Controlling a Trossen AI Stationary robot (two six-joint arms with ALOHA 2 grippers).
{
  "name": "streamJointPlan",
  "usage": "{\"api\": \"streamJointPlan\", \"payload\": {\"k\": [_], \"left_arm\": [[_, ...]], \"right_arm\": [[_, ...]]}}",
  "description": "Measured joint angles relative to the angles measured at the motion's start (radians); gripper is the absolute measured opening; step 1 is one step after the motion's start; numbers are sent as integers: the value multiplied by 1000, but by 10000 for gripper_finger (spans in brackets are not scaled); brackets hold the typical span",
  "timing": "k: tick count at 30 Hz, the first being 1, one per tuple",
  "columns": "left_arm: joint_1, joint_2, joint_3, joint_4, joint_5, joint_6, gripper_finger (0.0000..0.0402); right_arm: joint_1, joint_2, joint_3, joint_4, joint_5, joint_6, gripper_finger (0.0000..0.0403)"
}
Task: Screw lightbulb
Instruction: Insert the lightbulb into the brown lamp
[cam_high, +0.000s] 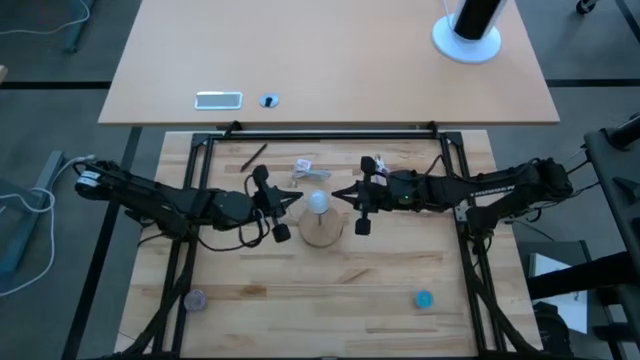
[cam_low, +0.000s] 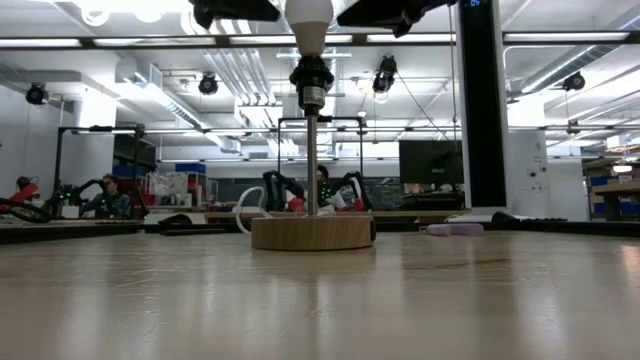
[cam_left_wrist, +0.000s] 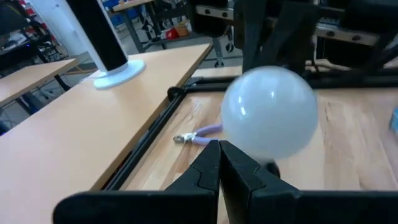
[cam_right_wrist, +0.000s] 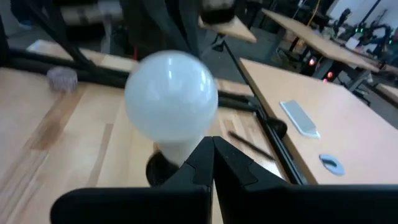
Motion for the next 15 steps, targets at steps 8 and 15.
{"api": "streamJointPlan", "payload": {"k": [8, 15], "left_arm": [[-73, -24, 1, -15, 122, 16, 0], [-20, 32, 0, 4, 107, 20, 0]], "right_arm": [[9, -35, 0, -39, -22, 33, 0], [11, -21, 2, -7, -135, 35, 0]]}}
